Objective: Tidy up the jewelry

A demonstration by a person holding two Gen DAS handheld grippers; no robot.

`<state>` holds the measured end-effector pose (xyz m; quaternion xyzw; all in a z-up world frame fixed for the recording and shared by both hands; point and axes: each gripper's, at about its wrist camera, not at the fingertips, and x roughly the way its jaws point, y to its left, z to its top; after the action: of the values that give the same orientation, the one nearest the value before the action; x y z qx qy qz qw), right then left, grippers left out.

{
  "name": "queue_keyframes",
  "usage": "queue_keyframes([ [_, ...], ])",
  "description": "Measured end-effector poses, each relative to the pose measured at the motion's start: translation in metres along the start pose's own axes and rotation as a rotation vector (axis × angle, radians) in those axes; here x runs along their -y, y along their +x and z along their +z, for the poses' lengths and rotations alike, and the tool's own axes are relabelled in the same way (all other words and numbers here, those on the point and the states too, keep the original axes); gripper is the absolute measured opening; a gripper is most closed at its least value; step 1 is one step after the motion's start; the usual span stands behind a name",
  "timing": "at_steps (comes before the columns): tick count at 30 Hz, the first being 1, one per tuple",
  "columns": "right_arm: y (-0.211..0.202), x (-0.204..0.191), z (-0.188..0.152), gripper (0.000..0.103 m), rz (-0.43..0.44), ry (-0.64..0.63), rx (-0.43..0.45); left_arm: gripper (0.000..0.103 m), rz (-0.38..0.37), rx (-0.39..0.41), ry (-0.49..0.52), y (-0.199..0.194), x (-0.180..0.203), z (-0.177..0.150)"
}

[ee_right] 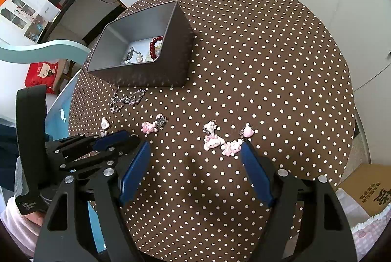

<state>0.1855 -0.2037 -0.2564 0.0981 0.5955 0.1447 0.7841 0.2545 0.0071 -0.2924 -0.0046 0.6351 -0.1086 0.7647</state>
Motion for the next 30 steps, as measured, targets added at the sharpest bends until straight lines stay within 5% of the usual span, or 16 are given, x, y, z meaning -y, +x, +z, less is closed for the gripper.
queue_keyframes([
  [10, 0.013, -0.023, 0.01, 0.073, 0.04, -0.107, 0.015, 0.019, -0.012, 0.018, -0.044, -0.018, -0.021, -0.012],
  [17, 0.043, -0.047, 0.012, 0.044, 0.027, -0.217, -0.011, 0.019, -0.01, 0.046, -0.088, -0.035, -0.043, -0.021],
  [30, 0.07, -0.059, 0.021, 0.013, -0.012, -0.272, -0.032, 0.019, 0.018, 0.068, -0.231, -0.057, -0.105, -0.048],
])
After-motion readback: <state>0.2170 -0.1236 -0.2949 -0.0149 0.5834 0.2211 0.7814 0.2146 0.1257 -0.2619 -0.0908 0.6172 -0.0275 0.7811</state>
